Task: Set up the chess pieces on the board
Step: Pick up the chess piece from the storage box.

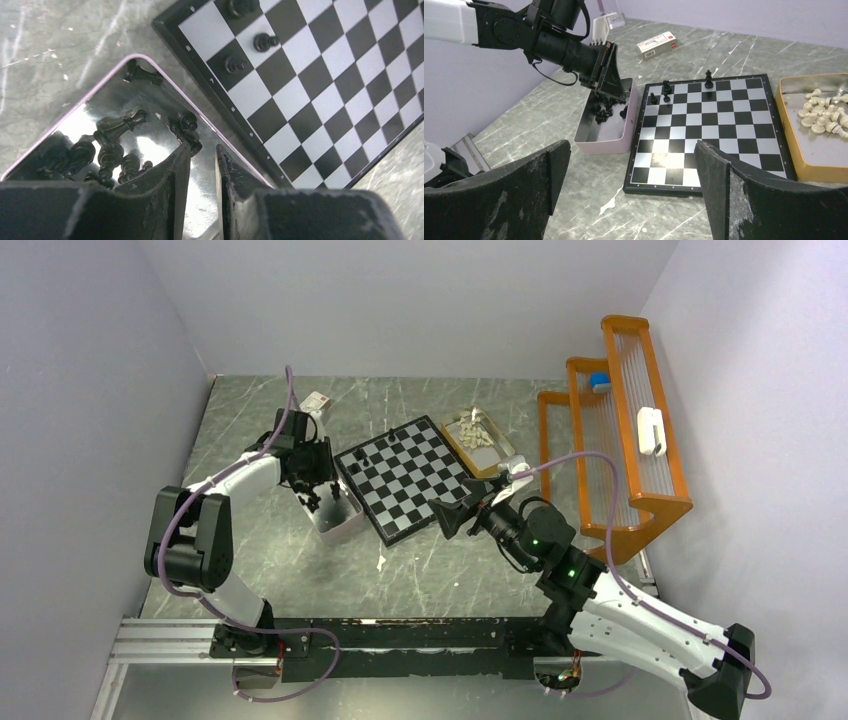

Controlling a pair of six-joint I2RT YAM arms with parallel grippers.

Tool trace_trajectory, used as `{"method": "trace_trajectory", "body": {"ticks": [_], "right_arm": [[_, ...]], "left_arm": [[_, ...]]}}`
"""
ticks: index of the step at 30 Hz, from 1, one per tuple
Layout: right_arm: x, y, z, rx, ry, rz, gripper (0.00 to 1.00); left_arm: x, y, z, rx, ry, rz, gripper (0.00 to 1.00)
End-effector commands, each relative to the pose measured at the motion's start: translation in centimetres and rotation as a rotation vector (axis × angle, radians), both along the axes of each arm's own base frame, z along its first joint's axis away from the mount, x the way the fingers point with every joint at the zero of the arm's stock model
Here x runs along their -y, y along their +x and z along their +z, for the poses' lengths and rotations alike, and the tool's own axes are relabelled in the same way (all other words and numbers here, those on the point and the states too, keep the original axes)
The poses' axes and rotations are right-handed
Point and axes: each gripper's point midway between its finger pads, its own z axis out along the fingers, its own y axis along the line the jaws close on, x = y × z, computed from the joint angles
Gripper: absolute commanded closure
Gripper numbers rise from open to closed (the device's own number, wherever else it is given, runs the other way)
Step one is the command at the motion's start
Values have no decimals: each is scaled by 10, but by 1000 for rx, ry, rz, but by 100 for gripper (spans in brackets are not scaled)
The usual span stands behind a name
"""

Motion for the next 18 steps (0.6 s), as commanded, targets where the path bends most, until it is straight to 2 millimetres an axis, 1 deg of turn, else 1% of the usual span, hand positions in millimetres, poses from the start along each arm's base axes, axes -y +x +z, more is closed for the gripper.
{"method": "trace_trajectory", "body": {"ticks": [1, 3, 5, 10, 13, 18], "right_arm": [[3, 3, 0, 14, -4, -19, 0], [2, 4, -2, 10, -11, -20, 0], [1, 4, -3, 8, -12, -18, 0], [-2, 4, -4, 4, -2, -8, 0], [-4, 4, -3, 2, -2, -4, 0], [-5, 4, -3, -1, 2, 1, 0]], "left_arm": [[8, 3, 10, 120, 4, -176, 71], [7, 3, 13, 156, 22, -205, 72], [0, 4, 14, 192, 56, -204, 72], [-7, 7, 20, 306, 121, -252, 70], [-4, 12, 25, 391, 150, -322, 68], [4, 14, 28, 480, 171, -446, 65]]}}
